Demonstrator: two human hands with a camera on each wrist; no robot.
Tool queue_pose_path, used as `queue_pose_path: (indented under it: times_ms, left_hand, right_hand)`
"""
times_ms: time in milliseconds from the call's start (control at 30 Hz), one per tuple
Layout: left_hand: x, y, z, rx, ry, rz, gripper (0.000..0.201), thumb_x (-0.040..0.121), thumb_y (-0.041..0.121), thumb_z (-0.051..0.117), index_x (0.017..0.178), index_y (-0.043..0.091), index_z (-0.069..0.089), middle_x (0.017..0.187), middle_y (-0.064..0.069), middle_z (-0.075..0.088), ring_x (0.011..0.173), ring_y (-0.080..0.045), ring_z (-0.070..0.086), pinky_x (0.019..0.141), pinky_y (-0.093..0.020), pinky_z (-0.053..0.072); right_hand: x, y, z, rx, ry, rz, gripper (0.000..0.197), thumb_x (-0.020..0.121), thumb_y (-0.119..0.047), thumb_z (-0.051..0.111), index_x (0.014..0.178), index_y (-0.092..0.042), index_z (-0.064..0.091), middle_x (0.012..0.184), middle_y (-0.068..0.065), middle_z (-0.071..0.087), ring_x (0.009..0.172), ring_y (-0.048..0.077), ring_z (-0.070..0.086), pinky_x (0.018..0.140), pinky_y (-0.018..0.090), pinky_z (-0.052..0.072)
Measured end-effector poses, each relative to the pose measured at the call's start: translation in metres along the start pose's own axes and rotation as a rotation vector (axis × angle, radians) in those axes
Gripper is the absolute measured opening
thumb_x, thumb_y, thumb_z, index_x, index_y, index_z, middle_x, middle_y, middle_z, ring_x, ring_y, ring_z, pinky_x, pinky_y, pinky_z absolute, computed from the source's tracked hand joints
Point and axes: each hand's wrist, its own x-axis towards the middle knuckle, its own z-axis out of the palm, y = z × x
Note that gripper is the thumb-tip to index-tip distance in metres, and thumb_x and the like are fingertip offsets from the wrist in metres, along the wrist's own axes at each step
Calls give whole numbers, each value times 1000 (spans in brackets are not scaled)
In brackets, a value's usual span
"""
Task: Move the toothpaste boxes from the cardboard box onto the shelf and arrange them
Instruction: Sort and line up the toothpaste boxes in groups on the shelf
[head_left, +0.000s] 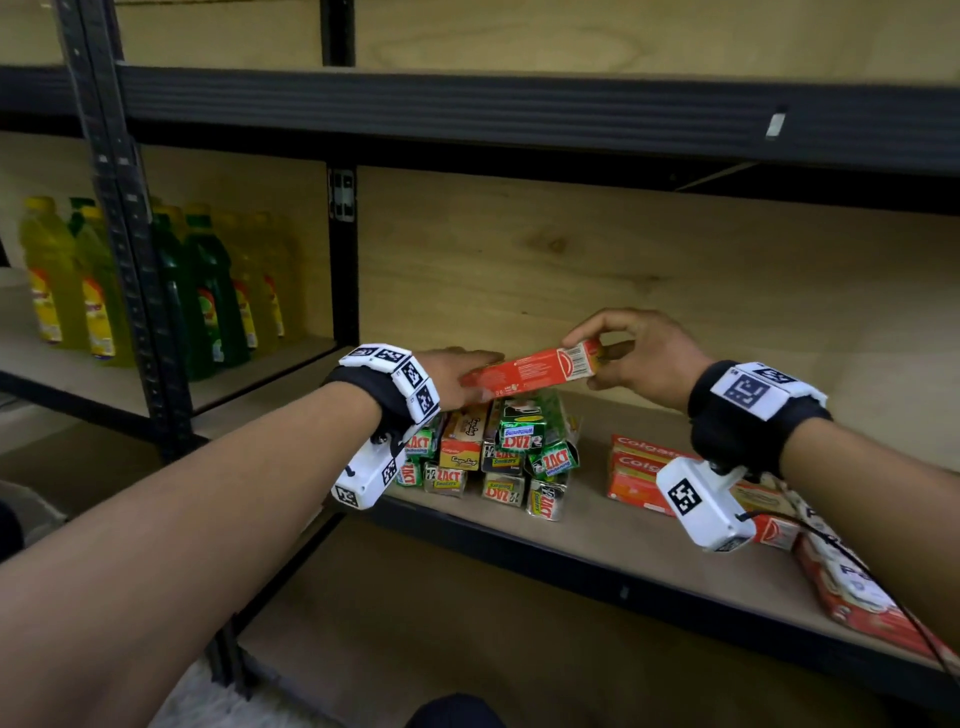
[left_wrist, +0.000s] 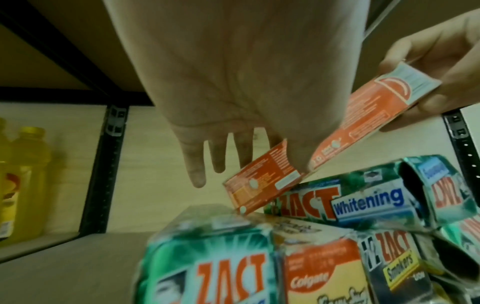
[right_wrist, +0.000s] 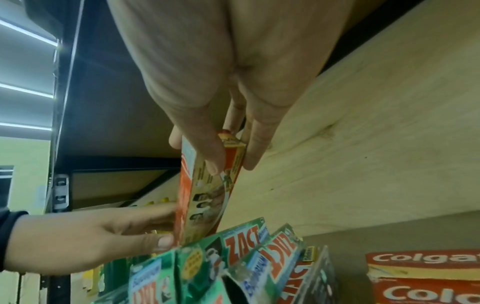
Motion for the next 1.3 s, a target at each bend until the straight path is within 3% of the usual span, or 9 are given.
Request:
queue_pose_path:
  times_ms: [167, 233, 300, 433, 600, 767, 933, 1133, 1300]
  left_hand:
    - [9, 6, -2, -2, 4, 4, 60, 99, 45, 50, 153, 34, 27, 141, -4, 51, 122, -22, 53, 88, -20, 36]
    - [9, 5, 0, 24, 37, 15, 60, 96, 48, 55, 150, 40, 32, 130, -9, 50, 114, -24, 54, 86, -22, 38]
    - [9, 5, 2, 32, 52, 13, 59, 92, 50, 59, 146, 44, 37, 126, -8, 46, 114, -25, 52, 94, -27, 42]
    - [6, 7, -5, 39, 71, 25, 61, 88, 44, 68, 144, 37, 45, 122, -6, 47, 114, -24, 51, 96, -28, 41]
    - [2, 11, -14, 96, 107, 33, 60, 81, 33, 77, 136, 29, 53, 122, -5, 49, 114, -23, 51, 85, -26, 38]
    - [-6, 29, -21, 124, 169, 56, 59, 76, 29, 81, 129, 30, 56, 118, -4, 50, 112, -26, 48, 95, -37, 45]
    - [-8, 60, -22, 186, 180, 125, 59, 76, 30, 81, 129, 31, 56, 118, -6, 49, 113, -29, 47, 96, -40, 44]
    - [-6, 104, -17, 205, 166, 204, 59, 76, 31, 81, 130, 28, 57, 119, -5, 51, 112, -27, 48, 95, -39, 45]
    - [1, 136, 4, 193, 80, 251, 60, 79, 20, 79, 134, 25, 57, 122, -4, 54, 111, -22, 54, 87, -24, 37]
  right_hand:
    - [-9, 19, -2, 10, -6, 34, 47, 69, 14, 77, 91, -28, 71, 95, -2, 71, 80, 13, 67, 71, 26, 57]
    - [-13, 24, -1, -15, -31, 44, 43, 67, 6, 83, 93, -26, 71, 98, -1, 68, 82, 13, 66, 77, 29, 56]
    - [-16, 30, 1, -49, -38, 49, 40, 68, -1, 85, 94, -28, 71, 102, -2, 66, 87, 15, 68, 86, 32, 54]
    - [-18, 36, 2, -85, 12, 82, 37, 73, -7, 82, 96, -33, 69, 106, -8, 66, 90, 16, 70, 88, 36, 56]
    - [-22, 33, 0, -186, 11, 124, 47, 76, -8, 81, 115, -29, 66, 114, -7, 61, 92, 17, 68, 80, 21, 53]
    - [-28, 29, -9, -380, 10, 141, 63, 74, -10, 82, 129, -30, 59, 124, 1, 52, 99, 16, 61, 86, 25, 50]
    - [-46, 31, -27, -559, -20, 164, 64, 75, -16, 80, 131, -31, 56, 122, 2, 49, 97, 13, 52, 80, 21, 40]
    - [-80, 36, -64, -638, -55, 225, 60, 75, -22, 82, 128, -34, 58, 116, -2, 52, 93, 12, 55, 72, 21, 40]
    - [-111, 53, -86, -684, -114, 302, 63, 73, -24, 83, 130, -33, 58, 116, -4, 56, 94, 13, 56, 79, 23, 43]
